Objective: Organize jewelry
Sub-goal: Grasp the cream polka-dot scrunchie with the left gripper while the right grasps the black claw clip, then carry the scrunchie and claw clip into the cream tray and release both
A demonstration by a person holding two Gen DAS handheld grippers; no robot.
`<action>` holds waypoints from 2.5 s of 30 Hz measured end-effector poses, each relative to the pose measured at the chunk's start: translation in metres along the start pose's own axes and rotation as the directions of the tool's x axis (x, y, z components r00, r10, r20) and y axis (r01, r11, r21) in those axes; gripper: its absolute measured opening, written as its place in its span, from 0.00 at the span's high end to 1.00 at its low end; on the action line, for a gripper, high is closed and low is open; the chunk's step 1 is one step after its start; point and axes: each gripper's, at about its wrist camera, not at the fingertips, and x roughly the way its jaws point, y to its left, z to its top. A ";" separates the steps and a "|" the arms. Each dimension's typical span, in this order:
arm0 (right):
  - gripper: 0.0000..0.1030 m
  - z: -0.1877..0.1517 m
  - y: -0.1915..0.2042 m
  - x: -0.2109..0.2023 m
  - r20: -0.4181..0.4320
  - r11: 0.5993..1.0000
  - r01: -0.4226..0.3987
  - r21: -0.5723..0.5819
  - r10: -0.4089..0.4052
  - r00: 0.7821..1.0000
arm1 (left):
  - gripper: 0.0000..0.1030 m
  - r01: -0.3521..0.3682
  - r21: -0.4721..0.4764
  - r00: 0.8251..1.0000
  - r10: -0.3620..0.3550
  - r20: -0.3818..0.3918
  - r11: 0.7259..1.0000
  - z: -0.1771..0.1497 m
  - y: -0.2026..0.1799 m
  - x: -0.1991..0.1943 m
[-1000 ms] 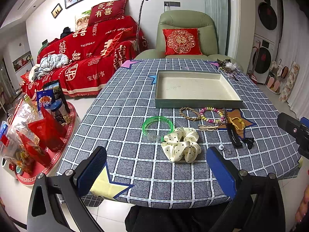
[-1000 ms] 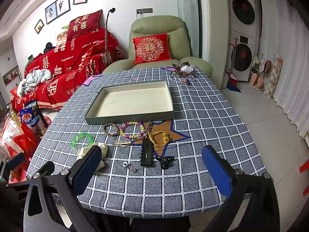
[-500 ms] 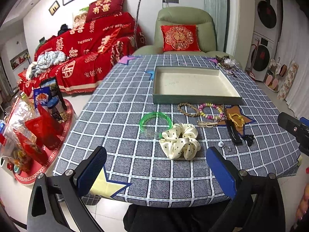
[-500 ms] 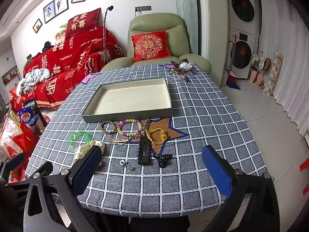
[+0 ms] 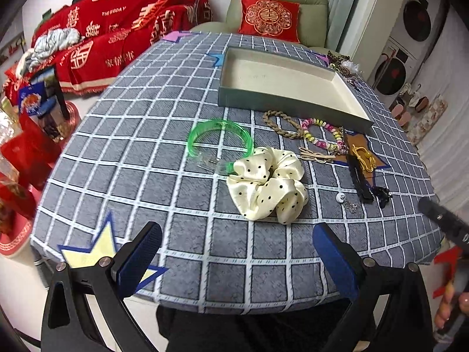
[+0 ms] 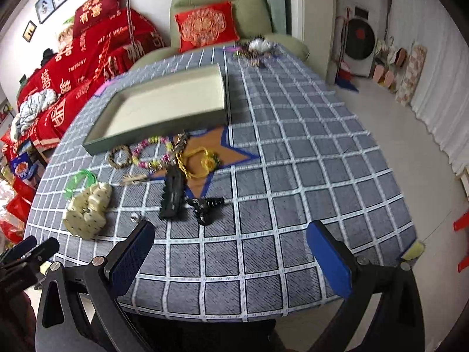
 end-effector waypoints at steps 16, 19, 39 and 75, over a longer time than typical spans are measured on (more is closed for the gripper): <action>0.29 0.011 0.020 0.062 -0.145 0.989 -0.079 -0.125 0.061 0.988 | 0.16 0.033 0.048 0.998 -0.030 -0.056 0.998 0.020 -0.033 0.043; 0.35 0.010 0.024 0.068 -0.157 0.990 -0.083 -0.112 0.065 0.986 | 0.16 0.025 0.051 0.998 -0.022 -0.054 0.998 0.020 -0.036 0.047; 0.82 0.002 0.020 0.056 -0.113 0.994 -0.077 -0.083 0.067 0.991 | 0.74 0.056 0.085 0.998 -0.055 -0.020 0.995 0.014 -0.036 0.038; 0.82 0.230 0.093 0.118 -0.044 0.950 -0.217 -0.227 0.212 0.976 | 0.74 0.033 0.149 0.993 -0.049 0.105 0.988 0.248 -0.053 0.102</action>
